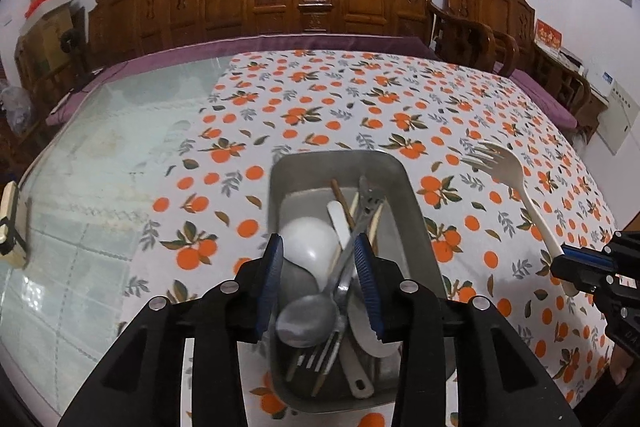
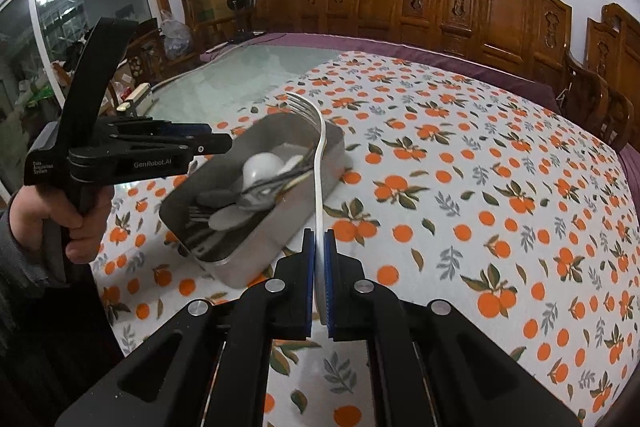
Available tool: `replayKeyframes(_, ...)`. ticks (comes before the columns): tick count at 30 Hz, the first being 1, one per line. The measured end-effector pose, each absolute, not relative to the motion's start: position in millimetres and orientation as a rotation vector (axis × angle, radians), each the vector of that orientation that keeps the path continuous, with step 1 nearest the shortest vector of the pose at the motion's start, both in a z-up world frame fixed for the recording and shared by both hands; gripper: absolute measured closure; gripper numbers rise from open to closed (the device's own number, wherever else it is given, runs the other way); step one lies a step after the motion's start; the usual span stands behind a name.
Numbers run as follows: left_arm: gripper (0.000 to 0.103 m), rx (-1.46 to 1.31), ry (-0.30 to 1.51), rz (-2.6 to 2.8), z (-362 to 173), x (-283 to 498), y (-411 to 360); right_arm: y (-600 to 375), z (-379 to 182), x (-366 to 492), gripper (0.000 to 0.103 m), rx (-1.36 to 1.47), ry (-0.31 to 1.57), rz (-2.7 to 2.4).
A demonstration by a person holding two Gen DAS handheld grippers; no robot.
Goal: Organize utensils
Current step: 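Open the left gripper to release the spoon into the tray, then lower the steel fork into the tray and open the right gripper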
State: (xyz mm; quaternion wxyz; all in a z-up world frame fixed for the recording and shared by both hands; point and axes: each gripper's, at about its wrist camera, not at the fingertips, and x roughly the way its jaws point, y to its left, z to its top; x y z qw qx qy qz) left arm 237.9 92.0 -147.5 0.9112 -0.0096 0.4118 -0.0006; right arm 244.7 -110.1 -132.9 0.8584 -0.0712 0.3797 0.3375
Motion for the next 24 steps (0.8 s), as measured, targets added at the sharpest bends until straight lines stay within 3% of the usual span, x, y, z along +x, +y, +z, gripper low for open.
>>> replayKeyframes(7,0.064,-0.048,0.833,0.011,-138,235,111,-80,-132,256,0.097,-0.106,0.820,0.743)
replayKeyframes(13,0.042,-0.042,0.802,0.036,-131,231,122,-53,-136,267,0.097,-0.074,0.853,0.758)
replayKeyframes(15,0.027,-0.025,0.792,0.049,-128,230,124,-45,-139,268,0.097,-0.059,0.864,0.760)
replayKeyframes(18,0.019,-0.010,0.777,0.064,-125,228,130,-34,-144,271,0.097,-0.039,0.881,0.750)
replayKeyframes(24,0.018,-0.031,0.777,0.077,-122,228,147,-17,-160,276,0.097,-0.004,0.925,0.709)
